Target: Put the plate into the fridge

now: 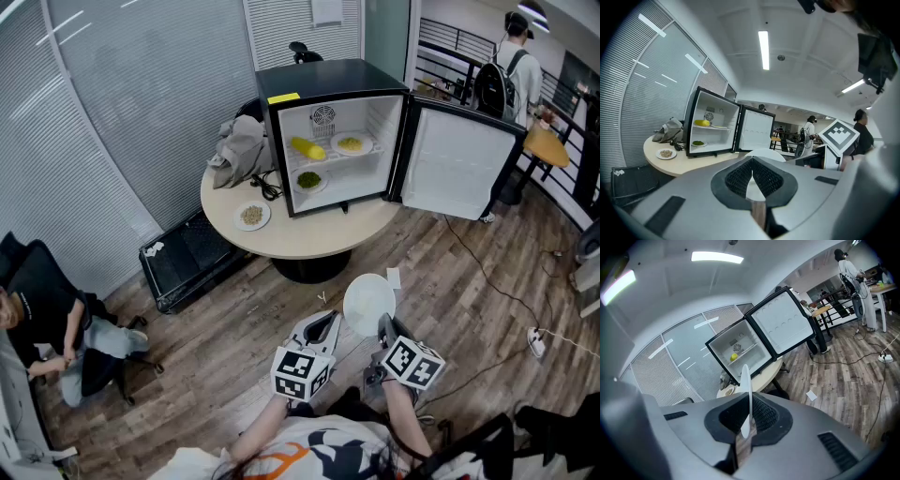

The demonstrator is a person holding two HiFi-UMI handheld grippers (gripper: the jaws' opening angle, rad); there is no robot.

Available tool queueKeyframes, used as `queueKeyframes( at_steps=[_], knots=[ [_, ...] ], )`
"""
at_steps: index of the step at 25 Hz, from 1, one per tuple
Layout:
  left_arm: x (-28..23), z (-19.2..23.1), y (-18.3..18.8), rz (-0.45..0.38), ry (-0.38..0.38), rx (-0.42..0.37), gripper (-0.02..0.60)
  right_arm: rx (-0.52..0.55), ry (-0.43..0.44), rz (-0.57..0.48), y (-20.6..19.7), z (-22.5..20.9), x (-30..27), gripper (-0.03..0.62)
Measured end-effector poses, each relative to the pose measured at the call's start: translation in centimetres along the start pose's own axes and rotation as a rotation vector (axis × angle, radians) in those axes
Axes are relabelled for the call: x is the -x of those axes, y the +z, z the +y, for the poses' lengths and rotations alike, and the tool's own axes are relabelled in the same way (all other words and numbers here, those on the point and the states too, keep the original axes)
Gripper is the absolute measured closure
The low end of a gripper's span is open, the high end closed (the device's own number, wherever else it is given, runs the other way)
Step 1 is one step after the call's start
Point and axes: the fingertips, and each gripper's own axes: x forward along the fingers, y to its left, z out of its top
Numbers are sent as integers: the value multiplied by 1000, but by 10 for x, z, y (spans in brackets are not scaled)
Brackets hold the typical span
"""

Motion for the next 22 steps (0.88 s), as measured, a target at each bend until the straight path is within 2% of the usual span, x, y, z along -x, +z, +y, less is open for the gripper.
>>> queueKeyframes(
  at_steps=[11,22],
  knots=[
    [-14,-7,-5,29,-14,0,571,-68,37,14,5,-10,-9,571],
    [-60,-12,0,22,1,15,571,-60,28,29,37,-42,-26,571]
  ],
)
